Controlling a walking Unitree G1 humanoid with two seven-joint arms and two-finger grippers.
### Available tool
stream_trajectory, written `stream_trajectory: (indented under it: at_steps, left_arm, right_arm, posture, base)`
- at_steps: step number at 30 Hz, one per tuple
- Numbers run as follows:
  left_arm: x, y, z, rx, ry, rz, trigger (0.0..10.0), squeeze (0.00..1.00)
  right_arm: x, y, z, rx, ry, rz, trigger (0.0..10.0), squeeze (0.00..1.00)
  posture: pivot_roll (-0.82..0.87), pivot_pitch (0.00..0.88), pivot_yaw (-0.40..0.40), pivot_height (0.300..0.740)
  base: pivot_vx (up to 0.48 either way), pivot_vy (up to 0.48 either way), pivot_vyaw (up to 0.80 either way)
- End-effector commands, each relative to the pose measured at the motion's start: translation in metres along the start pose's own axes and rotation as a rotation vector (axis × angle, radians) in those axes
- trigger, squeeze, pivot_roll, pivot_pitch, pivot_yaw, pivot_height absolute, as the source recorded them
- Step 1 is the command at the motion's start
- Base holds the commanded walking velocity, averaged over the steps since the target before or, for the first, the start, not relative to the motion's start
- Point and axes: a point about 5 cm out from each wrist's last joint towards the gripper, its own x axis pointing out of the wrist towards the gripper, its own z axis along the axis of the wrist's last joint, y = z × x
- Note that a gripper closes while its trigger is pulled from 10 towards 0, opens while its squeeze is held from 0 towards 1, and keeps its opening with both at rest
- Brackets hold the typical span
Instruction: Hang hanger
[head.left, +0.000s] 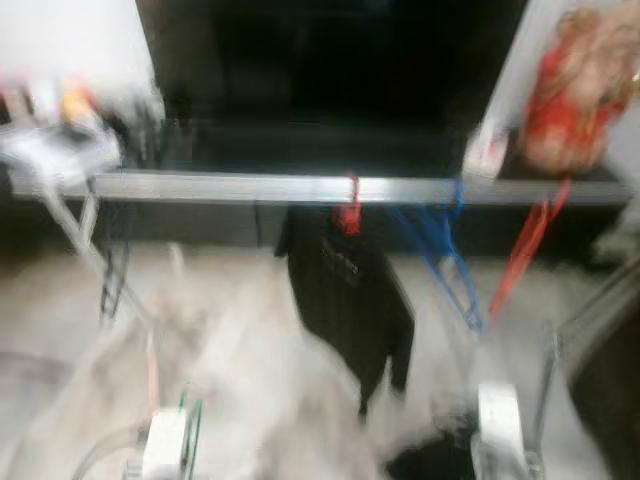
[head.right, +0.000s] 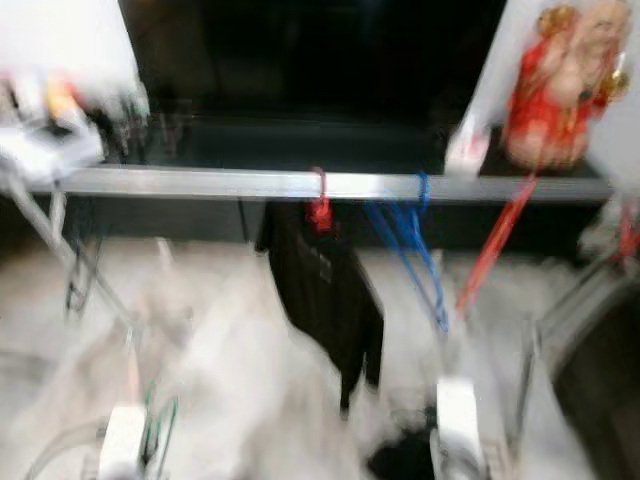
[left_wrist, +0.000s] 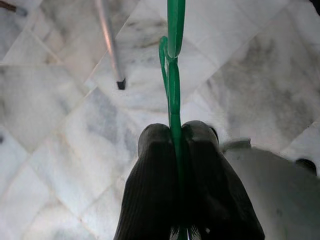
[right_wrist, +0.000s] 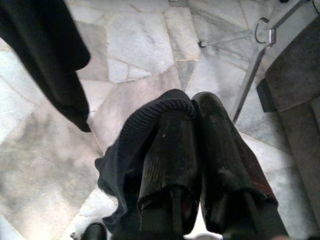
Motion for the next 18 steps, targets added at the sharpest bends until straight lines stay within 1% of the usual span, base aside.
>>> stream_trajectory:
  at_steps: [1,8,18]
  left_arm:
    - [0.0005,0.0028,0.0023,0.016,-0.005,0.005,10.0,0.00]
    - [0.0007,0.0000,0.0027,0.018,-0.008,-0.004,10.0,0.00]
    - [0.0004,0.0006,0.0011,0.012,0.000,-0.004,10.0,0.00]
  right_arm:
    - [-0.0013,0.0021,-0.0019,0.016,0.004,0.001,10.0,0.00]
    - [-0.0009,0.0007,-0.0014,0.024,0.002,-0.004,10.0,0.00]
    - [0.0009,0.0006,0.0034,0.033,-0.012,-0.007,10.0,0.00]
  posture:
    - [-0.05,0.000,-0.021,0.740]
    - [-0.05,0.006,-0.020,0.740]
    - [-0.05,0.011,-0.020,0.740]
  base:
    - [-0.266,0.000,0.00]
    - [-0.267,0.000,0.00]
    - [-0.269,0.000,0.00]
